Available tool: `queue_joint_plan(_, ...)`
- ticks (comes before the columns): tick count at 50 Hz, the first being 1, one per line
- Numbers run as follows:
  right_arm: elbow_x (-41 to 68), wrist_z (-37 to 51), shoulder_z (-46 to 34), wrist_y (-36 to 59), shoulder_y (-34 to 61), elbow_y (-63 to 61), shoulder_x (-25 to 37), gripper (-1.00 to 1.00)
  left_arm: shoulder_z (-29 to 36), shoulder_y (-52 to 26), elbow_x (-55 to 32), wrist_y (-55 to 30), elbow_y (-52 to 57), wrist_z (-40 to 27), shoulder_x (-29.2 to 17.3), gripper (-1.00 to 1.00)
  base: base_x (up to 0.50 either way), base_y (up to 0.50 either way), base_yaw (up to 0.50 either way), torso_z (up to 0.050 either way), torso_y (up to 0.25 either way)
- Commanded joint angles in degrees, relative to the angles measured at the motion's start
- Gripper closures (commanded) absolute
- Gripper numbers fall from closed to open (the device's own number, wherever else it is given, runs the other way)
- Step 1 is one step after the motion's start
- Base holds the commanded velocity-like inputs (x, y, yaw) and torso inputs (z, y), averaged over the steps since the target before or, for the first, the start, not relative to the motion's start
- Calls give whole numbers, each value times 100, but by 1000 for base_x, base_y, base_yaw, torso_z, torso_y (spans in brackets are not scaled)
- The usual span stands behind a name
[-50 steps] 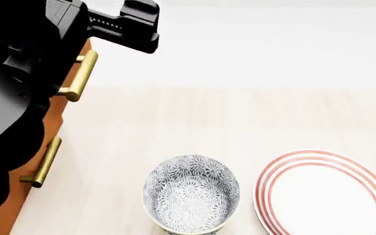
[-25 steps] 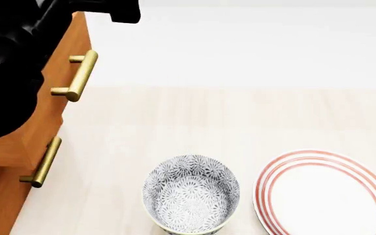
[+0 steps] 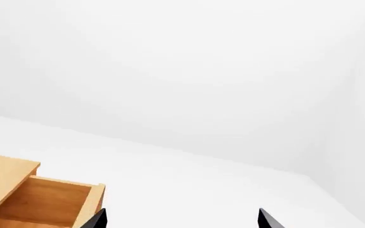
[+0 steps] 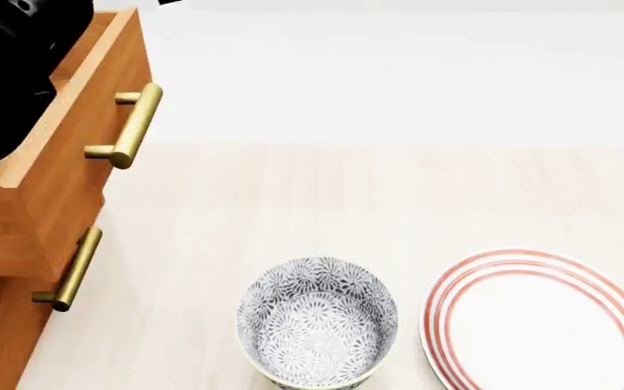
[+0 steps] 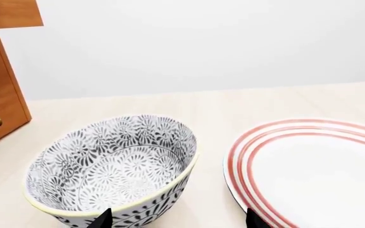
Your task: Open the top drawer of the cabinet.
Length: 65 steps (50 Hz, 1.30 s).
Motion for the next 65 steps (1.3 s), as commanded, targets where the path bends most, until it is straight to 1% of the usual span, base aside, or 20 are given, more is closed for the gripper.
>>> queue_joint_plan(1, -77, -96, 101, 5, 7, -4, -88, -100, -381, -236, -333, 276, -602, -172, 91, -100, 0, 0, 0, 0, 0)
queue_joint_plan(17, -14, -59, 122, 15, 25, 2, -79, -100, -559, -632, -807, 345, -1189, -611, 85, -100, 0, 0, 0, 0, 0)
queue_joint_plan(21, -13, -60, 113, 9, 25, 9, -77, -100, -547, -714, -876, 404, -1277, -634, 58, -100, 0, 0, 0, 0, 0)
queue_joint_plan(27, -4, -57, 98, 20, 29, 7, -74, -100, -764, -919, -1077, 486, -1707, -775, 56, -100, 0, 0, 0, 0, 0)
queue_joint_plan(33, -3, -56, 82, 22, 28, -1, -65, -100, -886, -986, -1228, 576, -1909, -900, 45, -100, 0, 0, 0, 0, 0)
queue_joint_plan(41, -13, -52, 61, 6, 19, 5, -59, -100, -862, -1104, -1284, 691, -2102, -961, 0, -100, 0, 0, 0, 0, 0)
queue_joint_plan(46, -23, -57, 47, -21, 22, 34, -64, -100, -847, -1219, -1316, 720, -2288, -990, -29, -100, 0, 0, 0, 0, 0)
queue_joint_plan(52, -23, -61, 35, -34, 29, 56, -65, -100, -1021, -1351, -1573, 607, -2723, -1128, -2, -100, 0, 0, 0, 0, 0)
queue_joint_plan(60, -15, -43, 24, -18, 23, 23, -48, -100, -885, -1485, -1539, 674, -3116, -1051, -55, -100, 0, 0, 0, 0, 0)
queue_joint_plan(63, -13, -37, 20, -12, 27, 14, -42, -100, -712, -1557, -1445, 625, -3200, -998, -100, -100, 0, 0, 0, 0, 0)
queue_joint_plan(65, -34, -32, 13, -31, 16, 1, -33, -100, -734, -1621, -1478, 616, -3360, -1005, -91, -100, 0, 0, 0, 0, 0)
